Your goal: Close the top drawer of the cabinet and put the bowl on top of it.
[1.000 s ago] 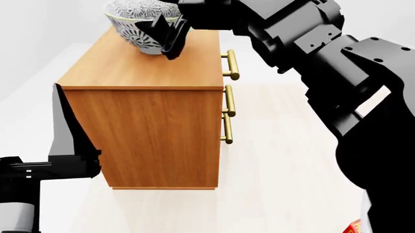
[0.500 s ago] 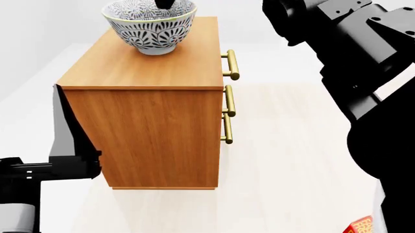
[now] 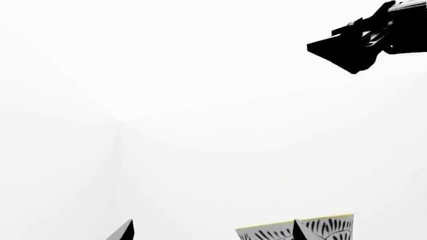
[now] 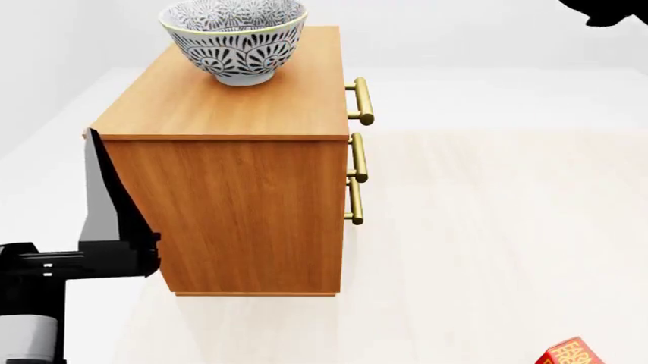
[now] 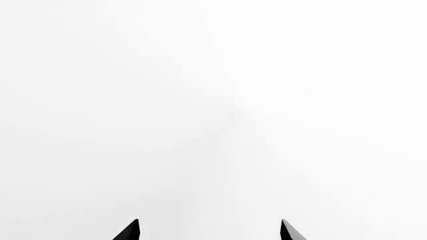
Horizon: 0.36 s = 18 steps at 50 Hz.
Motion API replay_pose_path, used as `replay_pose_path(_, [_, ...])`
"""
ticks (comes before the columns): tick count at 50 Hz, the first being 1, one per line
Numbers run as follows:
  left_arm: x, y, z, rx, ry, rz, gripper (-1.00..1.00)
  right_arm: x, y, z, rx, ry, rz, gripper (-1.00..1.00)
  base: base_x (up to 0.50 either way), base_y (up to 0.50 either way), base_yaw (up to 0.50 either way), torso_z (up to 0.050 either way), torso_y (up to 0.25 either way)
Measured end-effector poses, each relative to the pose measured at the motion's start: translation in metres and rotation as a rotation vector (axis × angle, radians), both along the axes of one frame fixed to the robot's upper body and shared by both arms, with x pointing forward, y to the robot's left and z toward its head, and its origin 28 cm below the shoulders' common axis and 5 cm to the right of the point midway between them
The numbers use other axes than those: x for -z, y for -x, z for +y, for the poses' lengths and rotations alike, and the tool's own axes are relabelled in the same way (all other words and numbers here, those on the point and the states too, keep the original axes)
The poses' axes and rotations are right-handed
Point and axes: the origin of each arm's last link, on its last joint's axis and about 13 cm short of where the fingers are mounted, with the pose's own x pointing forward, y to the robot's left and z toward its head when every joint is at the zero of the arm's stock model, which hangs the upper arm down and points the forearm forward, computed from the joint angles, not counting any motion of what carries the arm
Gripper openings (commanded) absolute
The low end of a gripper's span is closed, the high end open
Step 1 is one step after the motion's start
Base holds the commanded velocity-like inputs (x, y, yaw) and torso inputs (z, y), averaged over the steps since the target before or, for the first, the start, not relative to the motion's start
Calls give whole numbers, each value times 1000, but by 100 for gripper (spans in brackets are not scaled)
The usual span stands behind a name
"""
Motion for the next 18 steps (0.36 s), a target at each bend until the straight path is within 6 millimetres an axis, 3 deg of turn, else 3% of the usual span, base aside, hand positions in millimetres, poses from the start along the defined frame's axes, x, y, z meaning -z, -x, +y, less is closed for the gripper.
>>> replay_pose_path(18, [-3, 0, 0, -1, 2, -10, 100, -3, 92, -14, 150, -115, -246, 100, 0, 0, 0, 0, 0])
